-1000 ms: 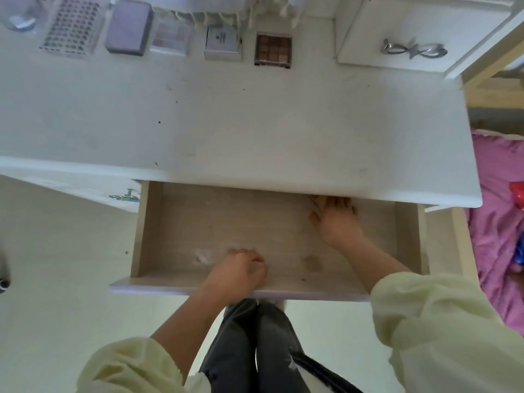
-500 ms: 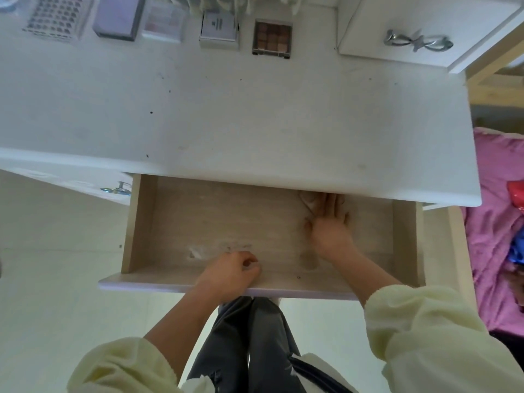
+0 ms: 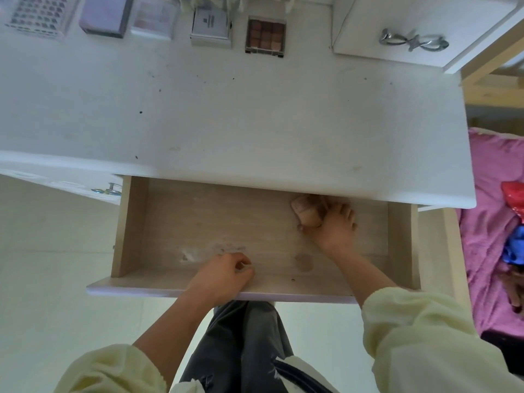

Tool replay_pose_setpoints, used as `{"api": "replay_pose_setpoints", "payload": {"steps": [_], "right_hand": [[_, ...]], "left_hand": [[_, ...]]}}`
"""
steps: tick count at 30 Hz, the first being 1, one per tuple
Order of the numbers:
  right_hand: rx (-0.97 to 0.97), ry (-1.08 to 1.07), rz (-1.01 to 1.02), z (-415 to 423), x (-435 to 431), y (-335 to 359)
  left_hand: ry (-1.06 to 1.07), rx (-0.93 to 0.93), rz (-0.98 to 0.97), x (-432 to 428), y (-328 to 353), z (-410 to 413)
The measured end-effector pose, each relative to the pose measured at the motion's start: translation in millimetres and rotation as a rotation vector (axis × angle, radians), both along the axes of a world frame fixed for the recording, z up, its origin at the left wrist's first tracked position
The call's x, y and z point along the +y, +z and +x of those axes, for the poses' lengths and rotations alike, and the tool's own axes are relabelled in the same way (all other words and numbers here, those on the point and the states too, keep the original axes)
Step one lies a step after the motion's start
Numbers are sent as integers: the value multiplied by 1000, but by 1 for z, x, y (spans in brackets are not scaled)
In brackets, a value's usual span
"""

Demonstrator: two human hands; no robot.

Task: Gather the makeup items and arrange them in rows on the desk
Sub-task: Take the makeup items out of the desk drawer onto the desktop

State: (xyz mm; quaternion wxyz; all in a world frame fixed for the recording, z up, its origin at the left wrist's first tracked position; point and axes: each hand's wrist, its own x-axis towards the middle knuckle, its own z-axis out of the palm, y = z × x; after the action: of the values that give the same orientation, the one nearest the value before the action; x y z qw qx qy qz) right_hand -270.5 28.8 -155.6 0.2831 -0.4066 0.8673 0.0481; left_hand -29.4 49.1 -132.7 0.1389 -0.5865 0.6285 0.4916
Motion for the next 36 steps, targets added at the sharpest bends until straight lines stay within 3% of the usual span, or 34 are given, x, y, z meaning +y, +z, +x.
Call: {"api": "replay_pose_setpoints", "payload": {"steps": [6,10,16,20,24,27,30,33,36], "right_hand": [[-80,-160,18,12,21,-8],[-213,32,-28,17,25,-2],[-256,526,-31,20,23,46],[-324,606,-196,15,5,101],[-376,386,-483,8,-21,141],[-491,120,-582,7,-51,160],[-682,-204,-625,7,-86,167],[-764,-431,-629,4,-122,161],[-762,-506,-608,0,-151,148]], "left_hand": [[14,-10,25,0,1,-2],[-44,-29,43,0,2,-3],[-139,-45,83,2,14,-4],[-112,13,-79,-16,36,-8],[16,141,-421,-52,78,-17],[56,210,-708,-81,100,-24],[-6,140,-961,-114,101,-24],[-43,-28,-876,-142,88,-21],[-78,-100,-855,-158,68,-12]]}}
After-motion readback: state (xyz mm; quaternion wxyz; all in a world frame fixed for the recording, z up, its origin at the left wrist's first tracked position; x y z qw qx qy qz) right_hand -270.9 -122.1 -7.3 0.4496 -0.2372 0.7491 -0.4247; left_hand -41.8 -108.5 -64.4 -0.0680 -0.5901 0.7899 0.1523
